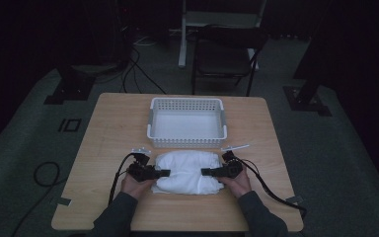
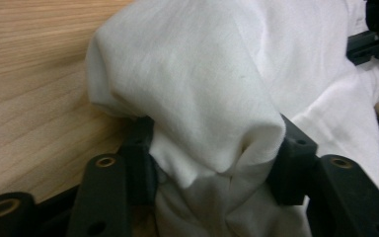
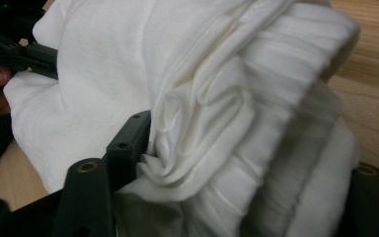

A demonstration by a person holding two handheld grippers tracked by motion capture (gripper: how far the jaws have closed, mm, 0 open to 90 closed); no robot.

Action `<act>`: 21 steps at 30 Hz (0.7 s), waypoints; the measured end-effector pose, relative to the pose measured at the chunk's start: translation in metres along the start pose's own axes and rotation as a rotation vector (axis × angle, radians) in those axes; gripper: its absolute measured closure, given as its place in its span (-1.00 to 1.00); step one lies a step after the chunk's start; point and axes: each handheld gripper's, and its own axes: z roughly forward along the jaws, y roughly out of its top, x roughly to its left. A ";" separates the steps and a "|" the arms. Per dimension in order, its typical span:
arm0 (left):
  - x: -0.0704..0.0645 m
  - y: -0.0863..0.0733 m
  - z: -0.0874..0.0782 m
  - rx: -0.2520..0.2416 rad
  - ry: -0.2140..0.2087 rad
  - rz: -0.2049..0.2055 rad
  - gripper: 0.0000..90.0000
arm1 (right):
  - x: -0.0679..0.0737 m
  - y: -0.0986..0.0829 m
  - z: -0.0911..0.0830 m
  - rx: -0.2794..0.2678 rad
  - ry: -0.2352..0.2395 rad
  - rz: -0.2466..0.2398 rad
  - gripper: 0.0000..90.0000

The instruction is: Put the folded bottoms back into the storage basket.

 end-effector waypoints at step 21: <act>-0.011 0.002 -0.006 -0.022 0.025 0.080 0.31 | 0.010 -0.001 -0.007 -0.040 -0.035 -0.068 0.17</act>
